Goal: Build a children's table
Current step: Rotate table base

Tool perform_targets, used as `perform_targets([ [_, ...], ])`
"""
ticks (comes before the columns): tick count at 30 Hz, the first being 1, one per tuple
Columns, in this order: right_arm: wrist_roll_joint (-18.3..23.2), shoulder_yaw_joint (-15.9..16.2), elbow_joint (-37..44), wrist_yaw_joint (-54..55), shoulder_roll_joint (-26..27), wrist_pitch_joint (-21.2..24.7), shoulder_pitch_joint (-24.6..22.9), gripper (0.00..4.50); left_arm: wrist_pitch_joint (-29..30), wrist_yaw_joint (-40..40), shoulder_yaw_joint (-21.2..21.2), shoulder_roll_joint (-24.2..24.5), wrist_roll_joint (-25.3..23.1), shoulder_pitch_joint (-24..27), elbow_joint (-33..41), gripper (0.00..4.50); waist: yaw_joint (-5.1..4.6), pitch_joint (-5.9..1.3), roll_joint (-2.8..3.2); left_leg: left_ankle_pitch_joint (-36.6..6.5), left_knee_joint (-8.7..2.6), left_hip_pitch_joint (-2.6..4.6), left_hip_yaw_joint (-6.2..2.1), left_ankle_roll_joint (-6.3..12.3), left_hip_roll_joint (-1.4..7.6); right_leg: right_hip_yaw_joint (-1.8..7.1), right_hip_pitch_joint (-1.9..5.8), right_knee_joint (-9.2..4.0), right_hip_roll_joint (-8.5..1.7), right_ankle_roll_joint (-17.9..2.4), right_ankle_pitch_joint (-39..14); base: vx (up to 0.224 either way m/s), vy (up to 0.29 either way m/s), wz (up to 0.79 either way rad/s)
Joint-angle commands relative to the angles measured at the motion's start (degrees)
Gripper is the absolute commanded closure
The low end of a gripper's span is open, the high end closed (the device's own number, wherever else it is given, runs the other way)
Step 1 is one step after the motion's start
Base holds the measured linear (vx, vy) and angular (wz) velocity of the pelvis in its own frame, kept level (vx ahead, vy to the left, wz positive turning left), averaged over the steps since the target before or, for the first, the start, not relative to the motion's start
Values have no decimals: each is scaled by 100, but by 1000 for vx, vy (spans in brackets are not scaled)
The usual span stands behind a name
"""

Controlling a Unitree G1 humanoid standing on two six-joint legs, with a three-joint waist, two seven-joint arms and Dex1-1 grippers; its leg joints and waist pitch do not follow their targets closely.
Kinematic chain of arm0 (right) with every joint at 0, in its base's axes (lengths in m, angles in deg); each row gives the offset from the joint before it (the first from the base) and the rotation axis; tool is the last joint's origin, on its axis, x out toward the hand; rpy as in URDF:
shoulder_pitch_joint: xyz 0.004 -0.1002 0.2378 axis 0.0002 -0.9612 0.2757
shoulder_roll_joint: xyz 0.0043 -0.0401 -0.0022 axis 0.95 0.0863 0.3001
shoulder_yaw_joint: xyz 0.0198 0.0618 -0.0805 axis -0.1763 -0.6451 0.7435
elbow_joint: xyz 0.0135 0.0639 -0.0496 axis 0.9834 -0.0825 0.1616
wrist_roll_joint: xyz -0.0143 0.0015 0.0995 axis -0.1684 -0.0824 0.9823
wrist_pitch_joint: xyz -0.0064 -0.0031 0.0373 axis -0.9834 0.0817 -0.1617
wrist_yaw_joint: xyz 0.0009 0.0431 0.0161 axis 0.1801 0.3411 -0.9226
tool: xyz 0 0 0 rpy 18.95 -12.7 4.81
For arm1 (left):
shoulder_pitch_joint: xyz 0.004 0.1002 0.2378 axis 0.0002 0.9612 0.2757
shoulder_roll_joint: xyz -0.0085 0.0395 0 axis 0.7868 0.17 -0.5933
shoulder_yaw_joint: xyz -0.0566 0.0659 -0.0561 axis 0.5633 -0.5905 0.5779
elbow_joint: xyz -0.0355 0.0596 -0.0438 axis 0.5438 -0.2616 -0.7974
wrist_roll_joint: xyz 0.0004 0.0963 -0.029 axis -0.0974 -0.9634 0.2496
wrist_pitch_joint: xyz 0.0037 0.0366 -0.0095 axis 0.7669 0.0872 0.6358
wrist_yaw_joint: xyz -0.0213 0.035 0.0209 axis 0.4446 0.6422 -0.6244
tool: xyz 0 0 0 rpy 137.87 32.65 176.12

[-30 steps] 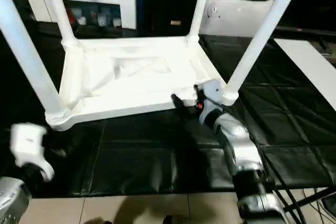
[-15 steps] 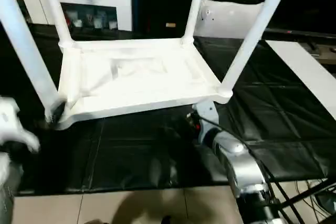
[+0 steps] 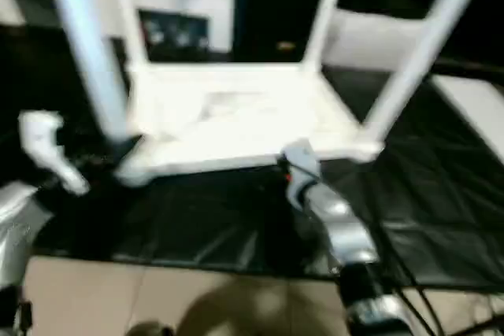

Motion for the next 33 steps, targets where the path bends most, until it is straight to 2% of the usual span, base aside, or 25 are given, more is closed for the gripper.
perform_targets([
  [1, 2, -210, -318, 158, -52, -94, 153, 0, 158, -408, -309, 67, 97, -168, -136, 0, -128, -313, 134, -2142, -569, 173, -119, -375, 234, 269, 52, -649, -279, -675, -2048, 0, 0, 0],
  [2, -24, -257, -524, 216, -28, -159, 254, 0, 153, -565, -406, 128, 73, -247, -284, 0, -143, -315, 111, -2228, -573, 143, -119, -383, 210, 282, 95, -688, -336, -641, -2200, 3, 56, -7],
  [3, -93, -279, -831, 281, -23, -242, 402, 0, 15, -720, -657, 185, -154, -399, -562, 0, -154, -328, 115, -2184, -576, 130, -124, -382, 199, 289, 126, -713, -372, -594, -2316, 3, 56, -7],
  [4, -101, -278, -868, 288, -24, -252, 420, 0, 1, -734, -680, 180, -169, -419, -590, 0, -152, -329, 123, -2140, -585, 130, -123, -375, 198, 289, 136, -737, -382, -571, -2325, -4, 57, -7],
  [6, -160, -276, -1164, 346, -34, -335, 562, 0, -135, -787, -823, 63, -255, -604, -807, 0, -165, -339, 106, -1923, -596, 98, -117, -375, 214, 301, 171, -727, -403, -585, -2078, 1, 53, -6],
  [7, -173, -281, -1230, 379, -37, -343, 595, 0, -139, -765, -820, -13, -226, -683, -854, 0, -187, -348, 125, -1861, -597, 114, -100, -387, 215, 307, 171, -719, -399, -647, -1897, 0, 0, 0],
  [8, -176, -283, -1255, 390, -37, -350, 606, 0, -133, -761, -817, -34, -210, -709, -868, 0, -195, -360, 113, -1741, -586, 124, -82, -359, 223, 317, 179, -704, -412, -740, -1652, 0, 0, 0],
  [9, -189, -289, -1299, 422, -51, -345, 624, 0, -20, -779, -825, -120, -85, -769, -792, 0, -229, -366, 108, -1620, -593, 83, -77, -316, 225, 310, 225, -688, -410, -782, -1527, 0, 0, 0],
  [10, -193, -299, -1342, 446, -63, -365, 638, 0, 97, -861, -867, -152, 35, -776, -669, 0, -230, -369, 117, -1622, -599, 90, -72, -319, 230, 307, 228, -689, -412, -805, -1535, 0, 0, 0],
  [11, -188, -308, -1379, 448, -74, -398, 648, 0, 289, -1008, -939, -145, 199, -733, -470, 0, -261, -367, 125, -1796, -601, 101, -69, -348, 231, 300, 191, -688, -396, -837, -1584, 0, 0, 0],
  [13, -176, -316, -1479, 424, -83, -496, 680, 0, 564, -1317, -1096, -62, 424, -609, -113, 0, -264, -383, 120, -1895, -584, 110, -65, -346, 227, 309, 188, -684, -405, -864, -1548, 0, 0, 0],
  [15, -184, -324, -1661, 370, -71, -705, 753, 0, 1048, -1654, -1286, 62, 848, -430, 395, 0, -299, -388, 104, -1622, -568, 52, -44, -235, 214, 318, 223, -649, -400, -954, -1228, 0, 0, 0],
  [16, -186, -325, -1700, 356, -66, -745, 772, 0, 1153, -1729, -1335, 95, 947, -388, 515, 0, -310, -400, 107, -1585, -556, 57, -38, -230, 224, 320, 222, -625, -412, -998, -1160, 0, 0, 0],
  [17, -203, -321, -1795, 319, -39, -828, 831, 0, 1419, -1864, -1491, 163, 1204, -246, 888, 0, -342, -402, 72, -1423, -542, 22, -28, -176, 213, 324, 253, -609, -403, -1019, -1052, 0, 0, 0],
  [18, -213, -317, -1830, 311, -19, -856, 859, 0, 1499, -1906, -1573, 187, 1267, -183, 1020, 0, -355, -418, 81, -1151, -532, -7, -16, -127, 203, 324, 280, -589, -386, -1032, -790, 0, 0, 0],
  [19, -219, -313, -1852, 300, -4, -876, 878, 0, 1553, -1921, -1636, 196, 1304, -138, 1109, 0, -355, -418, 81, -1151, -532, -7, -16, -127, 203, 324, 280, -589, -386, -1032, -790, 0, 0, 0],
  [20, -222, -310, -1864, 294, 5, -888, 889, 0, 1581, -1930, -1672, 200, 1320, -114, 1154, 0, -379, -429, 63, -867, -501, 6, 15, -36, 194, 327, 270, -552, -352, -1120, -356, 0, 0, 0],
  [21, -228, -288, -1866, 286, 32, -897, 905, 0, 1643, -1925, -1761, 189, 1340, -56, 1271, 0, -394, -425, 27, -822, -501, 0, 25, 7, 190, 329, 275, -556, -344, -1131, -301, 0, 0, 0],
  [22, -232, -274, -1867, 281, 49, -904, 916, 0, 1683, -1919, -1816, 177, 1350, -21, 1345, 0, -398, -433, 24, -748, -491, -5, 33, 55, 188, 333, 293, -542, -349, -1154, -240, 0, 0, 0],
  [23, -262, -218, -1926, 256, 113, -957, 957, 0, 1747, -1793, -1918, 42, 1349, 50, 1505, 0, -412, -428, 24, -732, -493, 3, 41, 92, 197, 335, 289, -555, -348, -1152, -267, 0, 0, 0],
  [24, -272, -202, -1949, 244, 130, -975, 973, 0, 1750, -1743, -1941, -14, 1333, 53, 1523, 0, -435, -419, -11, -767, -490, 0, 50, 105, 194, 335, 286, -574, -342, -1136, -390, 0, 0, 0],
  [25, -272, -202, -1949, 244, 130, -975, 973, 0, 1750, -1743, -1941, -14, 1333, 53, 1523, 0, -435, -419, -11, -767, -490, 0, 50, 105, 194, 335, 286, -574, -342, -1136, -390, 0, 0, 0],
  [27, -355, -105, -2079, 188, 251, -1096, 1059, 0, 1493, -1387, -2089, -364, 1067, -18, 1454, 0, -459, -390, -6, -1050, -497, 18, 48, 50, 204, 339, 256, -639, -343, -1026, -961, 0, 0, 0],
  [30, -367, -73, -2112, 102, 330, -1184, 1092, 0, 1504, -1288, -2152, -495, 1098, -97, 1436, 0, -468, -379, -4, -1227, -505, 23, 35, -24, 210, 336, 239, -675, -343, -873, -1351, 0, 0, 0],
  [33, -391, -8, -2131, -29, 476, -1287, 1123, 0, 1531, -1191, -2285, -706, 1160, -237, 1443, 0, -474, -381, 6, -1271, -508, 33, 28, -42, 214, 335, 223, -680, -333, -847, -1386, 0, 0, 0],
])
